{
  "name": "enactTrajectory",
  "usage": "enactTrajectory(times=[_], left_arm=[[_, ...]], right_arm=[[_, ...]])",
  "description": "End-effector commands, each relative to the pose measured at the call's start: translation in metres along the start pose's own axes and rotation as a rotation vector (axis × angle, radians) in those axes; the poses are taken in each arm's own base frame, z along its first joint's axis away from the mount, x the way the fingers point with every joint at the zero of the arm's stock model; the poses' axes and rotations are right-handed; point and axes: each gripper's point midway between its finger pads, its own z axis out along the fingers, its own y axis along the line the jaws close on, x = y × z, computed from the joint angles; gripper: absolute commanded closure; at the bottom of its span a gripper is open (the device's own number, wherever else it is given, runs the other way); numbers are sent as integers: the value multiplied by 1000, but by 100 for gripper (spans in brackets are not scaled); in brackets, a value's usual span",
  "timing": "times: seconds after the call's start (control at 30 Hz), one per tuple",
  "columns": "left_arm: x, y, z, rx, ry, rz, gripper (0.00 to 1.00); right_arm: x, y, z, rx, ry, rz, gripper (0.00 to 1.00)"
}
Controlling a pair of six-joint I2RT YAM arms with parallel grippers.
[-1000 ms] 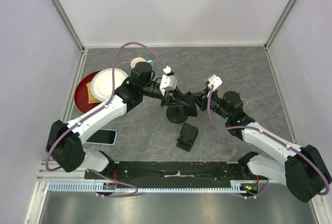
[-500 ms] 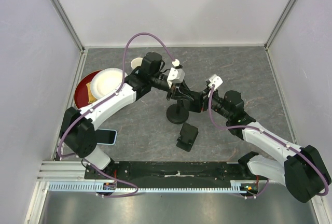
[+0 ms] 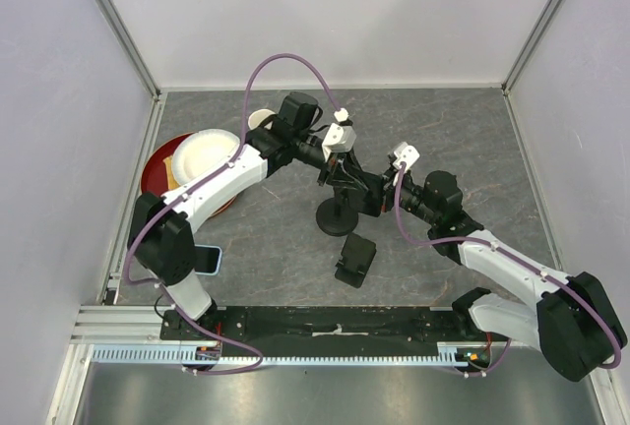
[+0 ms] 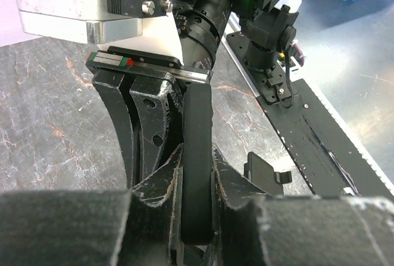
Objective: Place the phone on the phone stand
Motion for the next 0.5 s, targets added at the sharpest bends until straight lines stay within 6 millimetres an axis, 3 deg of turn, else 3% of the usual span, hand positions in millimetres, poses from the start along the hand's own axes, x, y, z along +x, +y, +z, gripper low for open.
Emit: enactTrajectory(times=[0.0,0.3,0.47], left_arm=[[-17,24,-6,-39,-13,195,98],[-8,27,-19,-144,17,207,98],[7,31,-32,-241,32,190,98]], right_arm=[[-28,25,6,-127,-67,10,100],[-27,15,6,-64,-73,17,100],[-26,12,6,-48,-79,23,100]])
